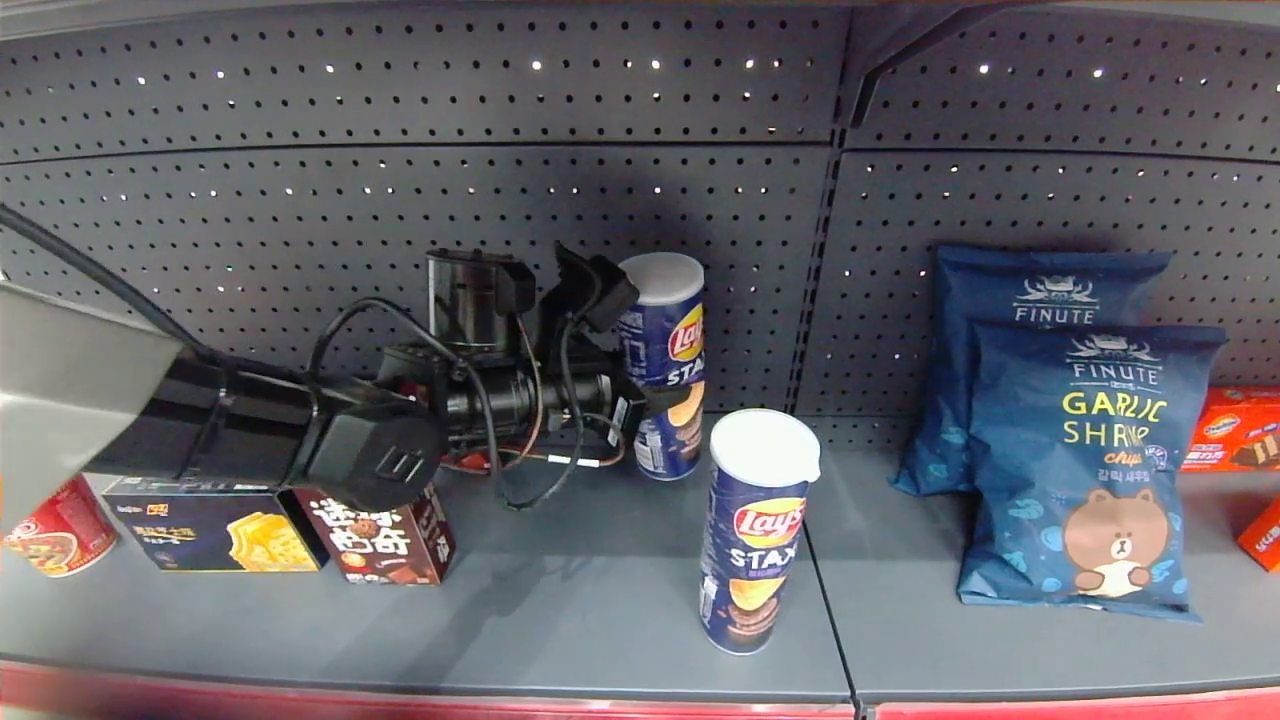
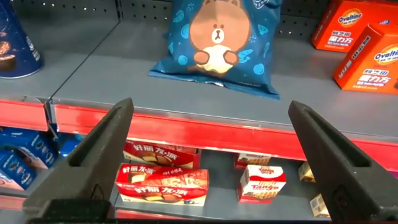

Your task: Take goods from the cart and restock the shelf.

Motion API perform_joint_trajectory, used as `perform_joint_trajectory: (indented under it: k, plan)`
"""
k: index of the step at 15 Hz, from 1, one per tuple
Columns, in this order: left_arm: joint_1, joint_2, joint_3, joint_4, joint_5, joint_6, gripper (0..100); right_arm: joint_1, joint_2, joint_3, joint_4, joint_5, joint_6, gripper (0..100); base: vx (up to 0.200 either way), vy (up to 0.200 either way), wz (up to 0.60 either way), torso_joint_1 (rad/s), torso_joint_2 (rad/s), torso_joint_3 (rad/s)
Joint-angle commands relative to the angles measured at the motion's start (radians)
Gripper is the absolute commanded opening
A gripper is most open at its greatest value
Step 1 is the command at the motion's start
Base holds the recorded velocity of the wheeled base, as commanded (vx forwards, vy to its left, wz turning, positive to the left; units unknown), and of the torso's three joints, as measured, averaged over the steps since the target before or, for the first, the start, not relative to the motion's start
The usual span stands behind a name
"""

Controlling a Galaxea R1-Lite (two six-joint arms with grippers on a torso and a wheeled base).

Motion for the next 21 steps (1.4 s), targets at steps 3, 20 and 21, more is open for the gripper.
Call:
perform_joint_trajectory:
  k: [3, 20, 21]
  plan:
    - [-0.005, 0.101, -0.059, 0.004, -0.009, 0.019, 0, 0.001, 0.005, 0.001, 0.0, 0.0, -0.001, 100, 0.0, 0.0, 0.0, 0.0, 0.0, 0.0]
    - [-0.025, 0.202, -0.135, 0.008, -0.007, 0.037, 100, 0.001, 0.005, -0.001, 0.0, -0.001, 0.0, 100, 0.0, 0.0, 0.0, 0.0, 0.0, 0.0]
    - [-0.028, 0.205, -0.135, 0.008, -0.005, 0.036, 100, 0.001, 0.005, -0.001, 0.0, -0.001, 0.0, 100, 0.0, 0.0, 0.0, 0.0, 0.0, 0.0]
